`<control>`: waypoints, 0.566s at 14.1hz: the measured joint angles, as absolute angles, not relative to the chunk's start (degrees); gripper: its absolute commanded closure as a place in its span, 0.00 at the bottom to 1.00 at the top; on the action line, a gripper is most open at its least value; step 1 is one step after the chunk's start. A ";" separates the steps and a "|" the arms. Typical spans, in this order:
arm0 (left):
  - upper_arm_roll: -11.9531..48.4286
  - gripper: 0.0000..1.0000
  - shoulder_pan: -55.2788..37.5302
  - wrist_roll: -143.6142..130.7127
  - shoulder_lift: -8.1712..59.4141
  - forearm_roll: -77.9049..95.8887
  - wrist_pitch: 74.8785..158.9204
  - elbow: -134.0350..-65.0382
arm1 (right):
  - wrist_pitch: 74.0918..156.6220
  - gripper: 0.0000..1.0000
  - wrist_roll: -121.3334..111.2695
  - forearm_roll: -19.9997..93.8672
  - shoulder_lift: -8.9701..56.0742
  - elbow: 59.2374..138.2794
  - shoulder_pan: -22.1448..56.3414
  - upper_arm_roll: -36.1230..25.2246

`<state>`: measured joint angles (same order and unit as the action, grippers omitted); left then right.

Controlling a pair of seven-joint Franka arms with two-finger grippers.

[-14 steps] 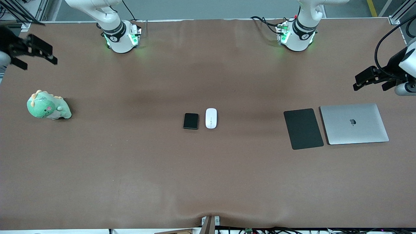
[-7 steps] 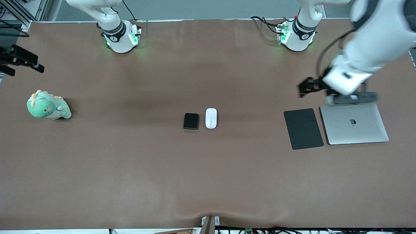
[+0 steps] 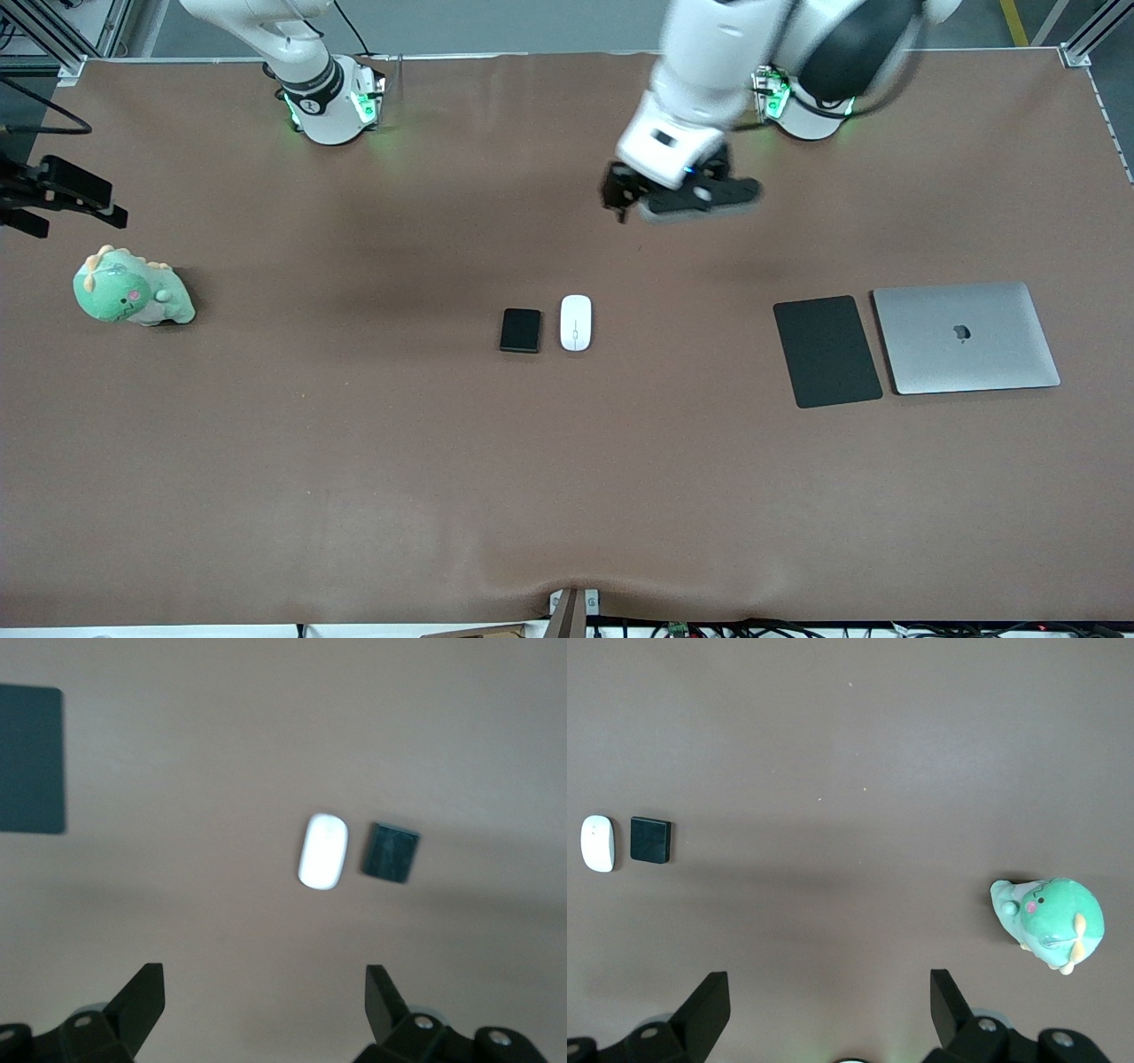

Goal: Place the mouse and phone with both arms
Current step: 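Move the left gripper over the white mouse while the right gripper reaches out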

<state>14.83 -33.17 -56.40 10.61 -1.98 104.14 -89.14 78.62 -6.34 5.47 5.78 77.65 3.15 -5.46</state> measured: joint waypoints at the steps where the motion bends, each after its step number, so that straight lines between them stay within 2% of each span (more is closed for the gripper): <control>1: 14.84 0.00 -36.19 -58.42 11.94 -2.92 104.28 -88.20 | 78.75 0.00 -6.34 5.47 6.53 77.64 3.59 -5.37; 4: 14.82 0.00 -40.88 -60.08 14.96 -3.59 104.32 -86.82 | 78.96 0.00 -6.34 5.47 8.45 77.63 4.02 -5.36; 8: 14.15 0.00 -39.82 -59.17 19.86 -3.63 107.08 -87.84 | 79.05 0.00 -6.34 5.45 9.50 77.60 3.96 -5.52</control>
